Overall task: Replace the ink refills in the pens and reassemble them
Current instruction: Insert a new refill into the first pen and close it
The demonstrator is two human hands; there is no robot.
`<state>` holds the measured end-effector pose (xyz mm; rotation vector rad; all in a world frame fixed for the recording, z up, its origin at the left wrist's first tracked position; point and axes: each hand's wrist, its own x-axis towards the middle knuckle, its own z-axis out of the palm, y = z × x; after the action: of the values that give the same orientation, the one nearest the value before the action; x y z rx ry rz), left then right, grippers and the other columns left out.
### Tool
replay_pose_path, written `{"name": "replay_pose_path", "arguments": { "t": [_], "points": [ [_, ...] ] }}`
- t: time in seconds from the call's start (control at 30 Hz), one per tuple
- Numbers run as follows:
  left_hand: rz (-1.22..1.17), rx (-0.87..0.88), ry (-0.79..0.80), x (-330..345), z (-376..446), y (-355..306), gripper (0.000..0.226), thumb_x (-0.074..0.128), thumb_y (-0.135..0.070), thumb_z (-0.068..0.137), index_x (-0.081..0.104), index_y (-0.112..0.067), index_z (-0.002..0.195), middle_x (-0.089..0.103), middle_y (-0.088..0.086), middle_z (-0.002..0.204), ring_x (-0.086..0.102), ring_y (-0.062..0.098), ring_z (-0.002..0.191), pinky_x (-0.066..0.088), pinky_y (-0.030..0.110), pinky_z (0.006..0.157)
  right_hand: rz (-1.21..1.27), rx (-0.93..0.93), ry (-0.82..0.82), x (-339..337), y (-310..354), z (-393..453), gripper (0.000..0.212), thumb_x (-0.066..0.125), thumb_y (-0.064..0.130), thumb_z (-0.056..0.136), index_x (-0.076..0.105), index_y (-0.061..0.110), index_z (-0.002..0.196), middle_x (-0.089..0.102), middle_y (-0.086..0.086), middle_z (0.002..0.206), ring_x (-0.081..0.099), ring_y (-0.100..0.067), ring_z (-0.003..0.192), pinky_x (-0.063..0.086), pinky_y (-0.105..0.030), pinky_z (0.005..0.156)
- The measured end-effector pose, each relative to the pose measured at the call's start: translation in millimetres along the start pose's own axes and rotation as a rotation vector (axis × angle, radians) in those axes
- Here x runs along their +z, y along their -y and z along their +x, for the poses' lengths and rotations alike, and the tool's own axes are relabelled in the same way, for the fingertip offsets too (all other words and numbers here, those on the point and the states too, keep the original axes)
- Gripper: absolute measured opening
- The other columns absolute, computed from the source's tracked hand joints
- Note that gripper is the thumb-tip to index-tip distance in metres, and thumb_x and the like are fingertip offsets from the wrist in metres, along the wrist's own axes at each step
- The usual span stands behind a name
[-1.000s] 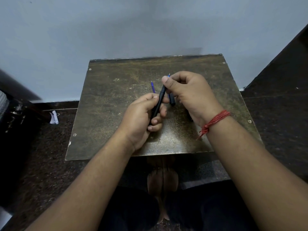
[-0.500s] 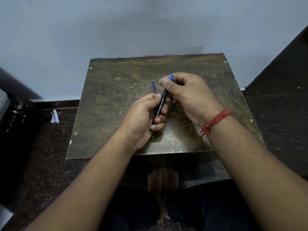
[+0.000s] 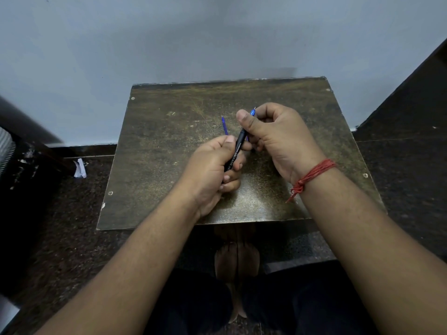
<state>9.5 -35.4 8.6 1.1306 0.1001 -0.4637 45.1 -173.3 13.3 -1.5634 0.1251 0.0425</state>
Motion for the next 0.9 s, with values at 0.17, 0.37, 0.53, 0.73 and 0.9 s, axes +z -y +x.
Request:
{"name": "replay_pose_path", "arguments": {
  "t": [0.17,0.37,0.53,0.73,0.9],
  "points": [
    [0.015,0.003,-0.006,3,0,-2,0.03,0.037,-0.023,0.107,0.056,-0.009,0.088,0.036,-0.004,0.052,0.02,0.002,0.037,0.015,0.011,0.036,0.077,0.011,-0.011,1,3,0,0.022,0.075,0.017,0.087,0.058,0.013,0.075,0.059,-0.009,0.064,0.051,-0.019,0.052,0.039,-0.026,0.048],
    [-0.045,-0.03,0.024,4,-1,-6,0.029,0.036,-0.023,0.107,0.055,-0.009,0.088,0.032,-0.006,0.051,0.018,0.001,0.037,0.015,0.009,0.036,0.175,0.023,0.049,2,7,-1,0.016,0.065,0.007,0.093,0.061,0.009,0.078,0.062,0.0,0.056,0.052,-0.017,0.047,0.036,-0.033,0.055],
    [-0.09,-0.031,0.049,1,-1,-8,0.029,0.036,-0.022,0.106,0.054,-0.01,0.088,0.033,-0.007,0.051,0.019,0.0,0.037,0.014,0.009,0.035,0.244,0.013,0.156,-2,14,-3,0.012,0.057,0.003,0.097,0.067,0.002,0.092,0.067,-0.003,0.07,0.057,-0.017,0.052,0.047,-0.023,0.055],
    [0.024,0.009,-0.002,2,0,-2,0.029,0.036,-0.023,0.107,0.055,-0.009,0.091,0.034,-0.005,0.053,0.019,0.003,0.039,0.015,0.012,0.037,0.036,-0.018,0.007,-9,3,3,0.015,0.075,0.027,0.087,0.065,0.015,0.087,0.062,-0.005,0.078,0.059,-0.02,0.07,0.048,-0.03,0.058],
    [0.021,0.011,-0.016,1,0,-2,0.029,0.036,-0.023,0.107,0.056,-0.008,0.092,0.034,-0.004,0.054,0.018,0.003,0.039,0.015,0.012,0.037,0.064,-0.022,0.057,-5,1,4,0.007,0.073,0.012,0.088,0.066,0.011,0.087,0.064,-0.01,0.075,0.059,-0.028,0.069,0.047,-0.035,0.062]
  ]
}}
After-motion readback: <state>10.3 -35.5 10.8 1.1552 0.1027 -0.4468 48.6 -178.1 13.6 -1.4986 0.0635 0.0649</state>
